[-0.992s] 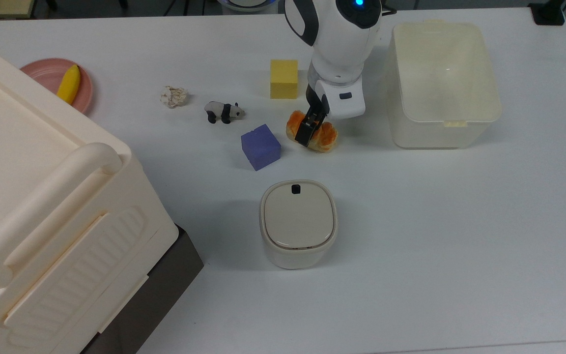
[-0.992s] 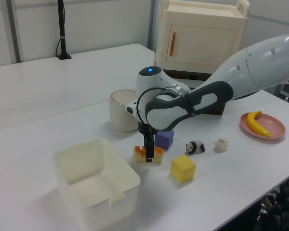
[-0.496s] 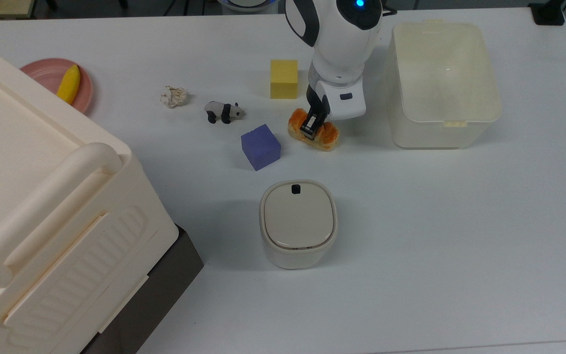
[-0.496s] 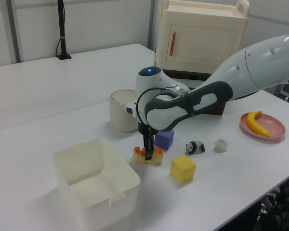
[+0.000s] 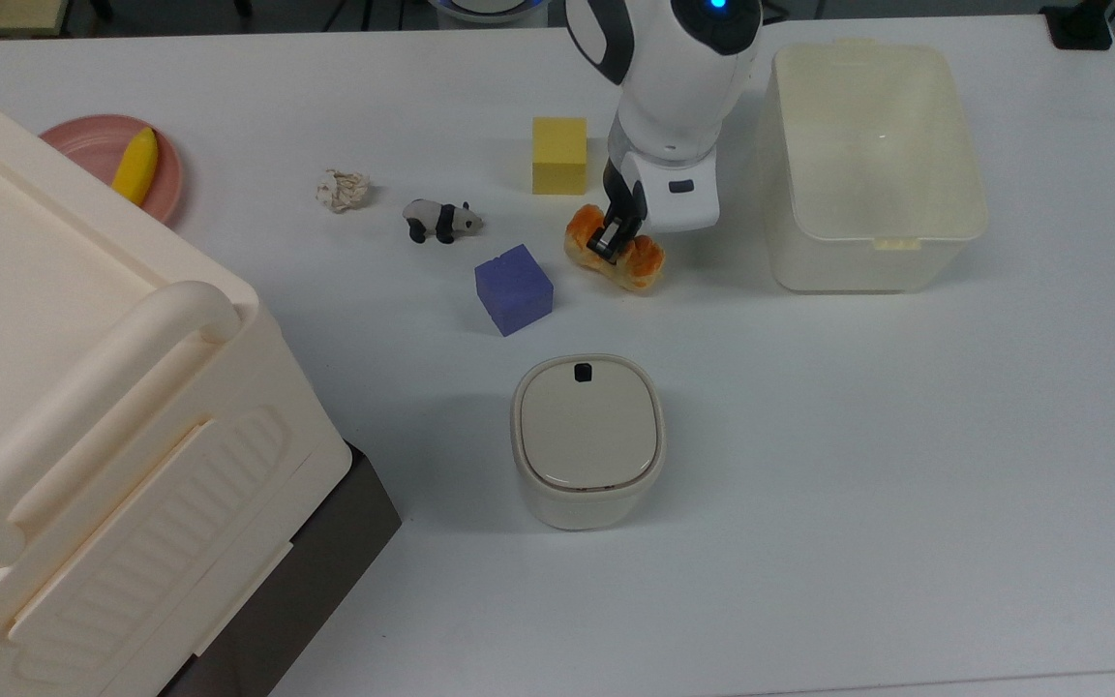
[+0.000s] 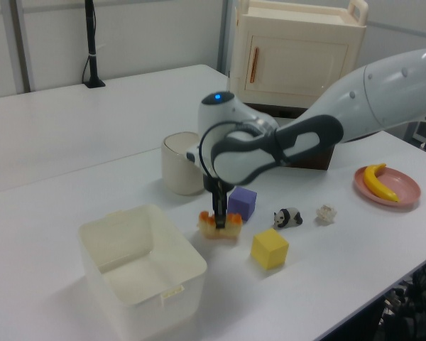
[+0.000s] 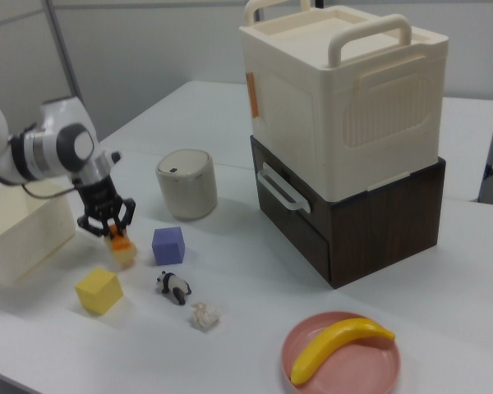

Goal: Put the bread in the basket
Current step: 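Lift the bread roll and carry it over the cream basket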

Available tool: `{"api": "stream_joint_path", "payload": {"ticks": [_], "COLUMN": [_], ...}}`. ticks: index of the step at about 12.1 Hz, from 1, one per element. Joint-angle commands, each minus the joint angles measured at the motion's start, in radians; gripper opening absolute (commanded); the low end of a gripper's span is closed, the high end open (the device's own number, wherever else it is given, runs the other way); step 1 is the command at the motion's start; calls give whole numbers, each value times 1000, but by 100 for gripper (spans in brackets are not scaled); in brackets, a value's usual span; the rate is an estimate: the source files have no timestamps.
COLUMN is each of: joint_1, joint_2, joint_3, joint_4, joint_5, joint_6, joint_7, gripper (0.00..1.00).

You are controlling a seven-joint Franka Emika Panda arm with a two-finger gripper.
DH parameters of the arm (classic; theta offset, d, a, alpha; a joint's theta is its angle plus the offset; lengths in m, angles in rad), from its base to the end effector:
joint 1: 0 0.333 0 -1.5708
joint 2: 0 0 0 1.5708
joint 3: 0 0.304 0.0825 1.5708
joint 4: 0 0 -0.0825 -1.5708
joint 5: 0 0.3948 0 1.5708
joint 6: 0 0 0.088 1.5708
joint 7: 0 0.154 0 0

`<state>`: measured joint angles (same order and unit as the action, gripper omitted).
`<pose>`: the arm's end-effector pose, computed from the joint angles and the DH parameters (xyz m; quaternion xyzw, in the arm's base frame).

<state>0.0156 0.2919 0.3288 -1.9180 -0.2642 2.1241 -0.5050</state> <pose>0.5821 0.1820 0.2797 0.8786 0.4722 -0.0371 0.0603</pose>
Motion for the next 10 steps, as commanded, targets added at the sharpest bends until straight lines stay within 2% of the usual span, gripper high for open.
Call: {"api": "stream_joint_path", "payload": {"ticks": [1,2,4,6,10], "joint_1": [4,4,17,55,75], "joint_2": [-80,-109,-146,-175,-174], "joint_3": [4,4,6,24,78], "joint_4": [187,242,287,284,280], "joint_5": [69,110,134,154,154], "joint_6": [-243,-312,-377,-378,-384], "joint_7": [34,34,60,120,231], "gripper": [0,0,0,0,0]}}
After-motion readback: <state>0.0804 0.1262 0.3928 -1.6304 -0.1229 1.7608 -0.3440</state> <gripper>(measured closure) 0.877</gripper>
